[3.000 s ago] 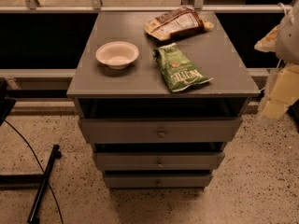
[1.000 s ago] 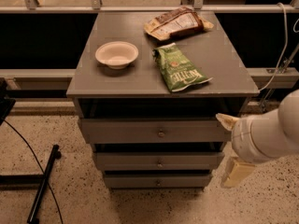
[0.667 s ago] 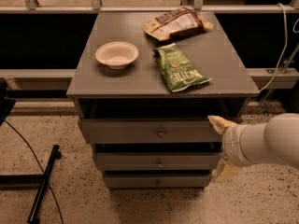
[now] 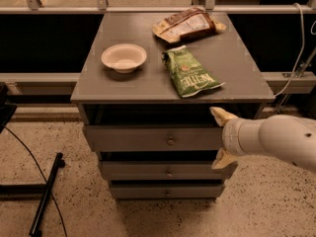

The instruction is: Open top drawer

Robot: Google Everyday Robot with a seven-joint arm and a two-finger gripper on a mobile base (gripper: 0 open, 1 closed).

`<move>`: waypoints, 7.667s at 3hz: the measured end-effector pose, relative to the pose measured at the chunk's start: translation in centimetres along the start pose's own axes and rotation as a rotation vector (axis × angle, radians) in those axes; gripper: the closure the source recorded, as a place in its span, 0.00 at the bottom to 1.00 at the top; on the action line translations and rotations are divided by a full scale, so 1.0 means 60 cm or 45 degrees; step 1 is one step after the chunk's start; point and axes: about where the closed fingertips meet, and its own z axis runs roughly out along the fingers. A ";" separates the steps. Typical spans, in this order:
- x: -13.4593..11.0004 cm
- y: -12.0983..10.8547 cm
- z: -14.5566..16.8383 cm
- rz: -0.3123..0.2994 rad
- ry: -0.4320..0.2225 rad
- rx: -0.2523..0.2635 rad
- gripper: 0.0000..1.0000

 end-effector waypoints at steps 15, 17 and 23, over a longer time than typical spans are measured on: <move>-0.031 0.095 -0.043 0.137 -0.021 -0.465 0.00; -0.006 0.047 0.057 0.141 0.058 -0.407 0.00; 0.000 0.094 0.090 0.168 0.049 -0.530 0.36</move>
Offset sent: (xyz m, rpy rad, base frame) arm 0.0626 -0.0100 -0.0725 -0.0519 0.1379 0.0228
